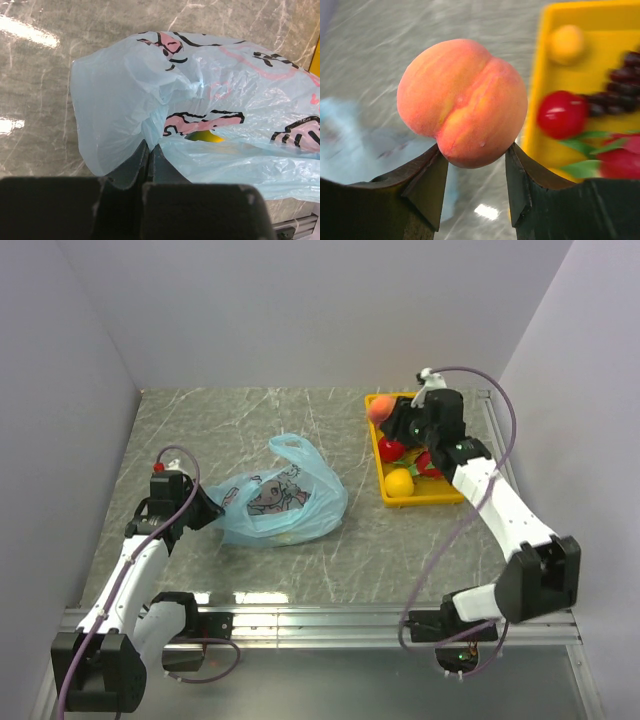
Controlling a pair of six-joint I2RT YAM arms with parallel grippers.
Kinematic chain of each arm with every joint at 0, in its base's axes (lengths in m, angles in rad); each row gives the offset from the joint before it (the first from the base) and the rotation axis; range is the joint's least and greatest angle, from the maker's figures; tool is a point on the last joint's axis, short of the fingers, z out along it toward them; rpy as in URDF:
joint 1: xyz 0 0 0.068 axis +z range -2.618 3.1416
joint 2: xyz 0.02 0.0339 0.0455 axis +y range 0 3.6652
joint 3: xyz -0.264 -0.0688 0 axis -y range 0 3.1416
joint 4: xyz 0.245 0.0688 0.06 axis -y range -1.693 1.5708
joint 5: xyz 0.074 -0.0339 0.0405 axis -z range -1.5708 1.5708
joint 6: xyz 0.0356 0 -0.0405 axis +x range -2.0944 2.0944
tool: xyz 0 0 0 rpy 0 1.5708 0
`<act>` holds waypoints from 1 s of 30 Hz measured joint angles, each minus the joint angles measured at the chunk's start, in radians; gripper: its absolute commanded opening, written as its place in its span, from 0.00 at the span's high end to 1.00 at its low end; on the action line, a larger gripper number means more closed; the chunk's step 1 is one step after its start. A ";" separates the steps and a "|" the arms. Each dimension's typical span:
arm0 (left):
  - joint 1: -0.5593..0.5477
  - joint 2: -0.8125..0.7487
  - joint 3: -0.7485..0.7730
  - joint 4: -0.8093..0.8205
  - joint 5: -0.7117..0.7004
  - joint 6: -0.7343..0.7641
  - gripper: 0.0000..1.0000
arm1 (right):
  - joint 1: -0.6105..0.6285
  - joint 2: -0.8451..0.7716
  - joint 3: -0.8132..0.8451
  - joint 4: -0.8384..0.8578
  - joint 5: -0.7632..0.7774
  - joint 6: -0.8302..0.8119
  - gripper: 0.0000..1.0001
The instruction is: Untie the knot of the plastic bag and take out the fruit
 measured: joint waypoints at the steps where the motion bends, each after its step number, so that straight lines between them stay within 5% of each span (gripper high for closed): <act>1: 0.000 0.000 0.000 0.002 0.005 0.002 0.99 | -0.042 0.041 0.012 0.006 0.008 0.007 1.00; 5: 0.000 -0.008 -0.008 0.022 0.031 0.011 0.99 | -0.139 0.272 0.132 0.008 0.060 0.029 1.00; 8: -0.002 -0.018 -0.014 0.027 0.045 0.016 1.00 | -0.183 0.441 0.231 0.007 0.093 0.053 0.89; 11: -0.005 -0.024 -0.016 0.035 0.052 0.016 1.00 | -0.211 0.581 0.335 -0.018 0.119 0.083 0.48; 12: -0.006 -0.025 -0.017 0.037 0.053 0.016 0.99 | -0.217 0.616 0.367 -0.022 0.131 0.093 0.26; 15: -0.008 -0.029 -0.017 0.040 0.053 0.016 1.00 | -0.229 0.673 0.435 -0.047 0.167 0.113 0.09; 20: -0.016 -0.031 -0.018 0.044 0.056 0.016 1.00 | -0.229 0.655 0.460 -0.061 0.178 0.124 0.07; 24: -0.021 -0.036 -0.024 0.047 0.062 0.016 0.99 | -0.202 0.591 0.435 -0.075 0.176 0.120 0.19; 30: -0.026 -0.056 -0.025 0.048 0.072 0.016 1.00 | 0.059 0.320 0.294 -0.089 0.157 0.053 0.34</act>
